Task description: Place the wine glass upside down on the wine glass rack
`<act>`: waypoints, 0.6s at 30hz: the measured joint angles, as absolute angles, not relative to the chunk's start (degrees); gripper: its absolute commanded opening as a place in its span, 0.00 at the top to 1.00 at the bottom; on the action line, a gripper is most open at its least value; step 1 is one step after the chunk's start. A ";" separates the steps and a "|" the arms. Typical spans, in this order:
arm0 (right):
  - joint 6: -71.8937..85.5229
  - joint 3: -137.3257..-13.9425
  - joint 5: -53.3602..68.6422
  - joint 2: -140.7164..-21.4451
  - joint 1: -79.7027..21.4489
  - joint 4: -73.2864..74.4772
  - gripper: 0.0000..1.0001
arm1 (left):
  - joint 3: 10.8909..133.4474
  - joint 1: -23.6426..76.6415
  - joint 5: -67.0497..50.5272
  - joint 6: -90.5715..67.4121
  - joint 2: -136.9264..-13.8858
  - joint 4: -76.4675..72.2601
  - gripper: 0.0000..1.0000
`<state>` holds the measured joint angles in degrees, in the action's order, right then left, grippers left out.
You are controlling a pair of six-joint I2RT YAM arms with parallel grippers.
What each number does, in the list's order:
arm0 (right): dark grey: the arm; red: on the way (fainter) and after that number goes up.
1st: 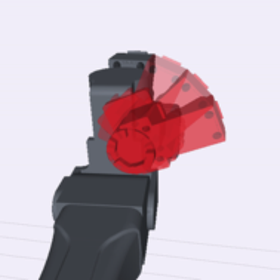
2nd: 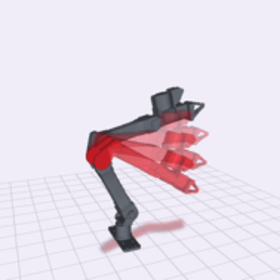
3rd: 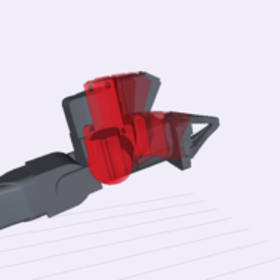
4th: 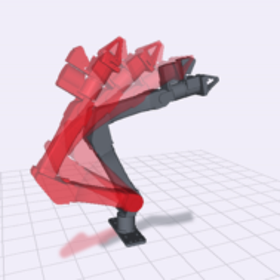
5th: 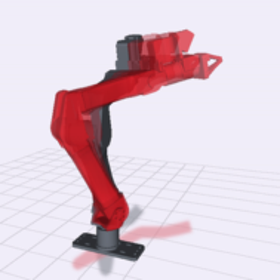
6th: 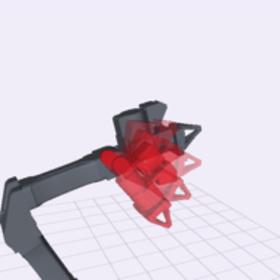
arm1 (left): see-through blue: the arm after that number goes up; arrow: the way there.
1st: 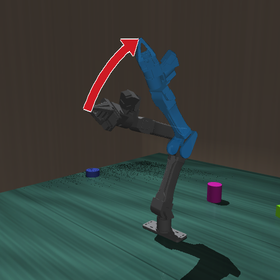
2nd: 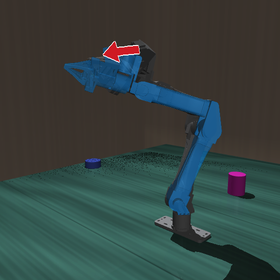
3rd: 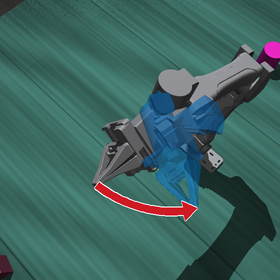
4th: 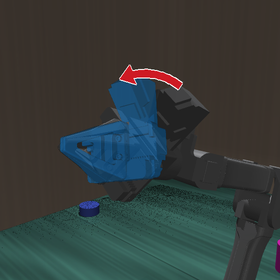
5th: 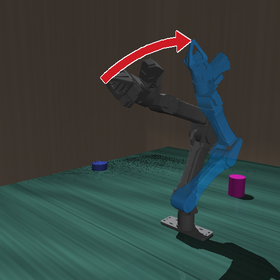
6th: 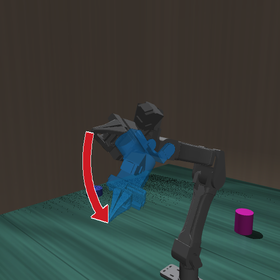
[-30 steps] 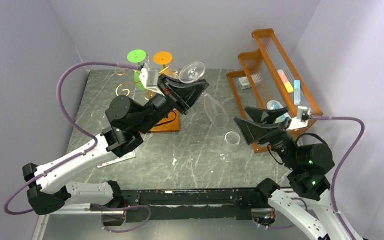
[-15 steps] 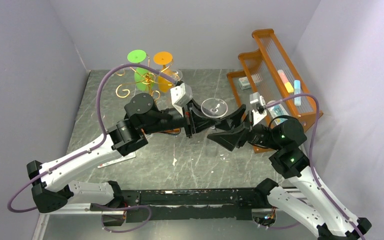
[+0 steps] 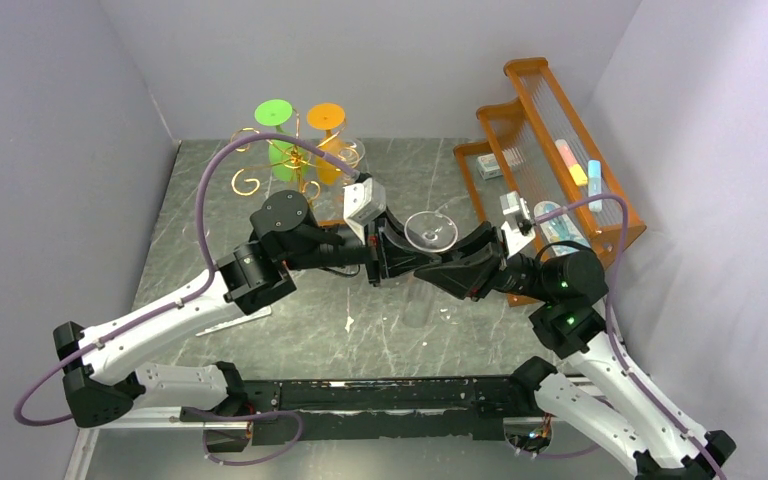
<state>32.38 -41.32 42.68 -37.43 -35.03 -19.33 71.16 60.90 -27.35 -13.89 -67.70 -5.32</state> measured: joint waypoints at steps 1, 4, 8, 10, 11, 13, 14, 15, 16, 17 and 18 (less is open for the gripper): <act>32.84 -40.91 42.98 -37.58 -35.03 -20.51 0.74 | 71.07 60.90 -27.35 -13.89 -67.61 -5.34 0.95; 34.24 -39.92 43.77 -38.39 -34.98 -23.79 0.64 | 70.48 60.90 -27.38 -13.93 -67.18 -5.82 0.95; 35.83 -39.13 44.34 -39.24 -35.05 -26.50 0.68 | 69.78 60.93 -27.62 -14.28 -67.07 -7.42 0.95; 36.56 -38.41 44.49 -39.38 -35.05 -27.57 0.82 | 69.54 60.90 -27.62 -14.35 -67.07 -7.88 0.95; 36.77 -38.28 44.56 -39.42 -35.05 -27.90 0.87 | 69.47 60.90 -27.62 -14.41 -67.07 -7.86 0.95; 36.82 -38.22 44.86 -39.42 -35.05 -28.56 0.99 | 69.34 60.90 -27.62 -14.79 -67.07 -7.88 0.95; 36.53 -38.22 44.95 -39.38 -35.05 -28.88 1.00 | 69.25 60.90 -27.64 -15.05 -67.05 -7.88 0.90; 36.29 -38.22 45.01 -39.22 -34.98 -29.12 1.00 | 69.12 60.90 -27.62 -15.42 -66.96 -7.99 0.82; 35.99 -38.22 44.84 -39.05 -34.96 -29.28 1.00 | 68.95 60.90 -27.51 -15.68 -66.78 -8.23 0.75; 35.79 -38.22 44.56 -38.79 -34.96 -29.39 1.00 | 68.66 60.90 -27.22 -15.88 -66.52 -8.58 0.69; 35.81 -38.22 44.42 -38.46 -34.96 -29.34 1.00 | 68.31 60.90 -26.98 -15.79 -66.22 -8.86 0.62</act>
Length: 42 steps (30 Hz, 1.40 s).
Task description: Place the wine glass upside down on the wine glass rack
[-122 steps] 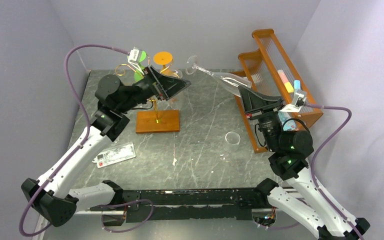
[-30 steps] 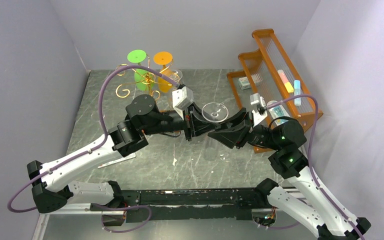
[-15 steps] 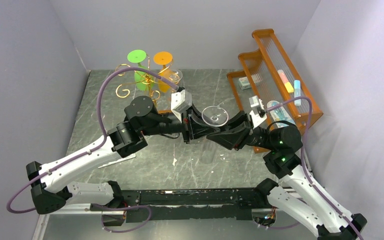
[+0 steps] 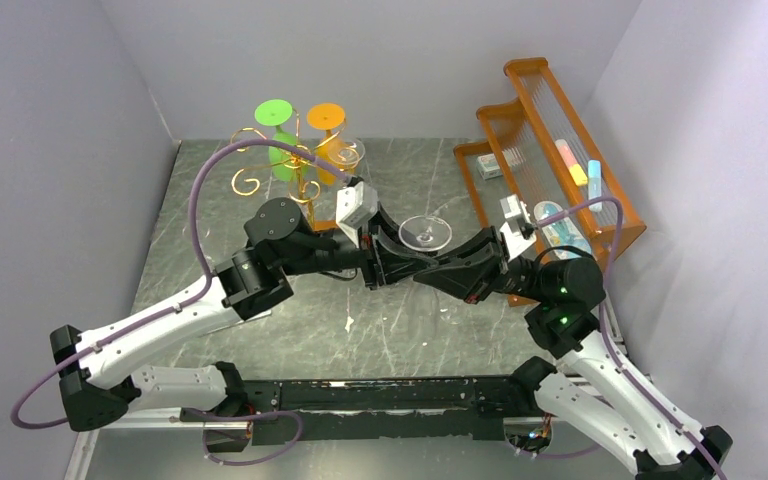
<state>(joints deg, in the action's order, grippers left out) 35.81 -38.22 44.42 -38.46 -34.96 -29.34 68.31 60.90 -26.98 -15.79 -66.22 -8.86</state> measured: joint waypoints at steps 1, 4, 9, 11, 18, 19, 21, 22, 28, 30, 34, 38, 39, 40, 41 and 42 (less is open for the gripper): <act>35.97 -38.20 44.36 -38.24 -35.00 -29.02 1.00 | 67.72 60.90 -26.63 -15.66 -65.76 -9.19 0.57; 35.92 -38.13 43.05 -37.43 -35.05 -27.86 1.00 | 65.98 60.90 -24.93 -15.35 -64.25 -9.78 0.38; 35.16 -38.13 39.35 -37.47 -35.05 -25.19 1.00 | 63.24 60.93 -19.09 -14.57 -60.49 -9.37 0.23; 34.24 -38.15 37.95 -38.02 -35.05 -24.21 1.00 | 62.13 60.93 -15.90 -14.55 -58.50 -8.58 0.21; 30.63 -38.46 33.47 -43.22 -35.51 -22.37 1.00 | 60.23 60.93 -1.19 -15.25 -48.38 -1.89 0.17; 30.02 -38.50 32.53 -44.27 -35.86 -22.35 1.00 | 60.23 60.93 0.71 -15.29 -46.92 -0.97 0.16; 28.53 -38.65 30.22 -46.09 -37.17 -22.02 1.00 | 60.69 60.93 3.92 -14.35 -44.38 1.58 0.16; 27.70 -38.85 28.80 -46.81 -38.09 -21.76 1.00 | 61.78 60.93 5.52 -13.37 -43.46 4.01 0.16; 19.49 -43.46 16.75 -52.12 -48.53 -21.19 1.00 | 72.29 60.93 17.96 -8.73 -40.80 15.81 0.12; 16.86 -45.15 13.04 -54.72 -51.53 -21.76 1.00 | 73.56 60.93 23.11 -8.45 -39.22 18.79 0.09; 13.02 -47.18 6.37 -60.29 -54.54 -23.79 1.00 | 73.36 60.93 33.23 -9.19 -36.62 24.77 0.04; 10.70 -49.34 0.34 -66.94 -55.55 -26.28 1.00 | 72.31 60.93 43.24 -11.25 -33.98 31.48 0.03; 10.35 -49.93 -0.73 -68.47 -55.64 -26.79 1.00 | 72.16 60.93 45.25 -11.68 -33.21 33.08 0.04; 10.07 -50.65 -1.72 -70.02 -55.75 -27.27 1.00 | 72.03 60.93 46.98 -12.12 -32.45 34.35 0.04; 9.96 -51.31 -2.50 -71.35 -55.86 -27.68 1.00 | 71.92 60.93 48.47 -12.53 -31.64 35.48 0.04; 9.80 -52.18 -3.36 -72.93 -55.96 -28.29 1.00 | 71.85 60.93 49.89 -12.91 -30.76 36.60 0.04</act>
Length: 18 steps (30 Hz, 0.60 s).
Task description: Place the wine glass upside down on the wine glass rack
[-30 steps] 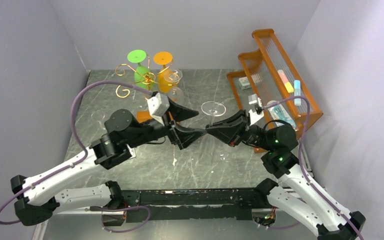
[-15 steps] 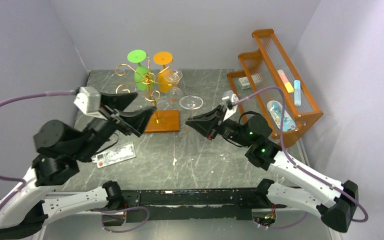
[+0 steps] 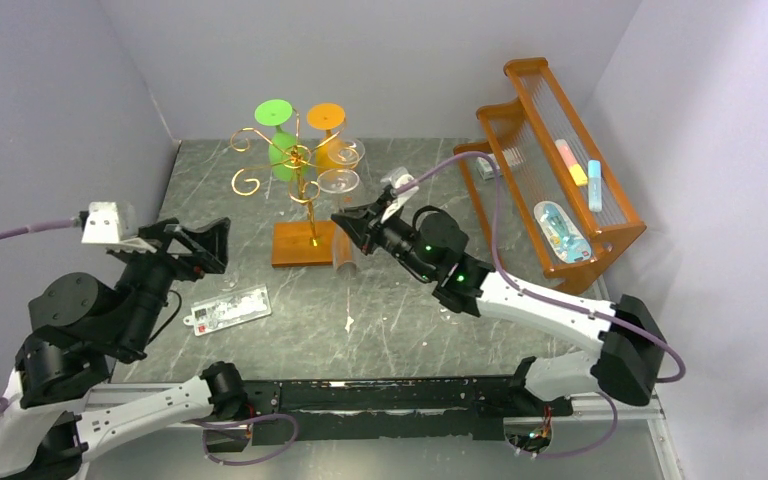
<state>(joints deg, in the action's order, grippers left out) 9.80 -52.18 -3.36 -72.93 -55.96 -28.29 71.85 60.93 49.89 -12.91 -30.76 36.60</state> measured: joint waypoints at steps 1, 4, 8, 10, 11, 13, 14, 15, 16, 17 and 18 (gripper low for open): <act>9.76 -53.06 -4.12 -74.46 -56.07 -28.91 1.00 | 71.81 60.93 50.76 -13.28 -30.09 37.34 0.04; 9.58 -55.33 -5.93 -77.95 -56.34 -30.00 1.00 | 71.81 60.93 52.86 -14.22 -28.32 39.51 0.04; 9.02 -58.17 -8.10 -81.60 -56.84 -31.07 1.00 | 71.59 60.93 53.45 -14.68 -27.75 40.95 0.04; 8.73 -58.72 -9.41 -82.98 -57.54 -31.94 1.00 | 71.29 60.93 53.54 -14.96 -27.75 41.85 0.04; 8.71 -58.76 -11.75 -84.51 -58.33 -32.73 1.00 | 70.74 60.93 53.60 -15.33 -27.75 43.09 0.03; 8.73 -58.78 -12.91 -85.06 -58.54 -32.91 1.00 | 70.61 60.93 53.60 -15.44 -27.75 43.29 0.04; 8.78 -58.83 -13.93 -85.47 -58.65 -33.08 1.00 | 70.48 60.93 53.60 -15.46 -27.75 43.40 0.03; 8.82 -58.85 -14.98 -85.89 -58.70 -33.21 1.00 | 70.39 60.93 53.58 -15.46 -27.75 43.59 0.03; 8.86 -58.92 -15.75 -86.19 -58.72 -33.21 1.00 | 70.28 60.93 53.58 -15.46 -27.75 43.57 0.04; 8.86 -59.09 -16.47 -86.63 -58.74 -33.15 1.00 | 70.08 60.93 53.58 -15.46 -27.70 43.57 0.04; 8.86 -59.51 -17.10 -87.13 -58.72 -33.10 1.00 | 69.89 60.93 53.58 -15.46 -27.66 43.57 0.04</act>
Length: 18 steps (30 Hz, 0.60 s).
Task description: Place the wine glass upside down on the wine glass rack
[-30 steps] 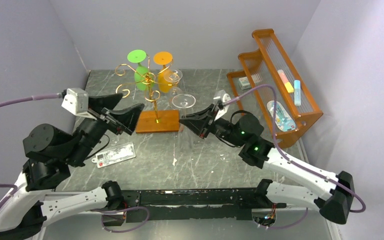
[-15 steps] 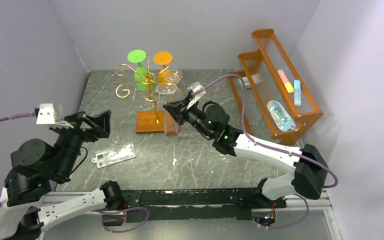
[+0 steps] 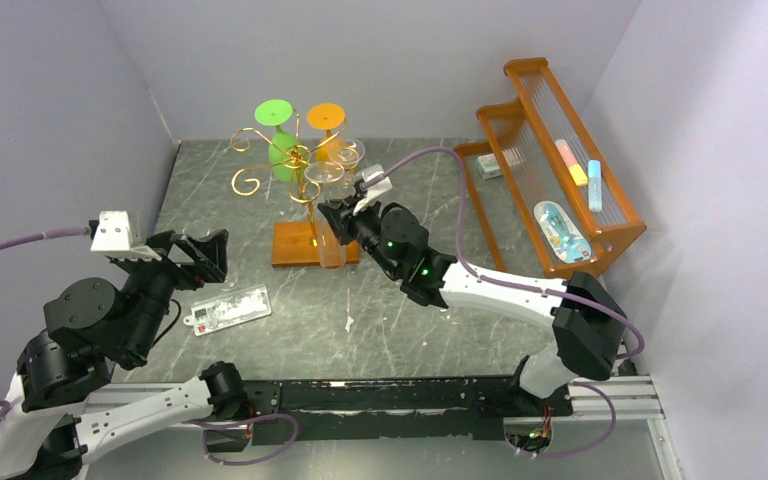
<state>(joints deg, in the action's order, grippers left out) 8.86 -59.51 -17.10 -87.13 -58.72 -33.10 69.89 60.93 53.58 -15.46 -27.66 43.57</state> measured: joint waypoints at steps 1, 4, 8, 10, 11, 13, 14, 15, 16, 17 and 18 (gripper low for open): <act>8.84 -60.03 -17.54 -87.70 -58.70 -33.06 1.00 | 69.60 60.93 53.56 -15.44 -27.57 43.57 0.04; 8.71 -62.43 -17.56 -89.71 -58.70 -32.99 1.00 | 69.08 60.93 53.56 -15.44 -27.49 43.57 0.04; 8.49 -65.06 -16.45 -92.14 -58.61 -32.97 1.00 | 68.93 60.93 53.58 -15.46 -27.49 43.59 0.03; 8.54 -65.95 -15.14 -93.19 -58.54 -32.91 1.00 | 68.93 60.93 53.60 -15.46 -27.49 43.62 0.04; 8.56 -66.35 -14.11 -93.78 -58.52 -33.01 1.00 | 68.93 60.93 53.60 -15.46 -27.53 43.64 0.04; 8.58 -66.46 -12.25 -94.45 -58.57 -33.12 1.00 | 68.93 60.93 53.60 -15.46 -27.59 43.64 0.04; 8.56 -66.46 -11.57 -94.61 -58.57 -33.10 1.00 | 68.93 60.93 53.58 -15.46 -27.59 43.64 0.04; 8.56 -66.43 -10.59 -94.67 -58.59 -33.10 1.00 | 68.93 60.93 53.58 -15.46 -27.59 43.64 0.03; 8.51 -66.39 -10.00 -94.67 -58.61 -33.21 1.00 | 68.93 60.93 53.58 -15.46 -27.59 43.64 0.04; 8.49 -66.35 -9.19 -94.65 -58.61 -33.65 1.00 | 68.93 60.93 53.56 -15.46 -27.59 43.64 0.04; 8.45 -66.28 -8.45 -94.65 -58.61 -34.11 1.00 | 68.93 60.93 53.54 -15.46 -27.59 43.64 0.04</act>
<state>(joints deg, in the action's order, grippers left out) 8.45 -66.28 -8.45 -94.65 -58.61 -34.11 68.93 60.93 53.54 -15.46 -27.59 43.64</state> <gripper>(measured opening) 0.114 0.965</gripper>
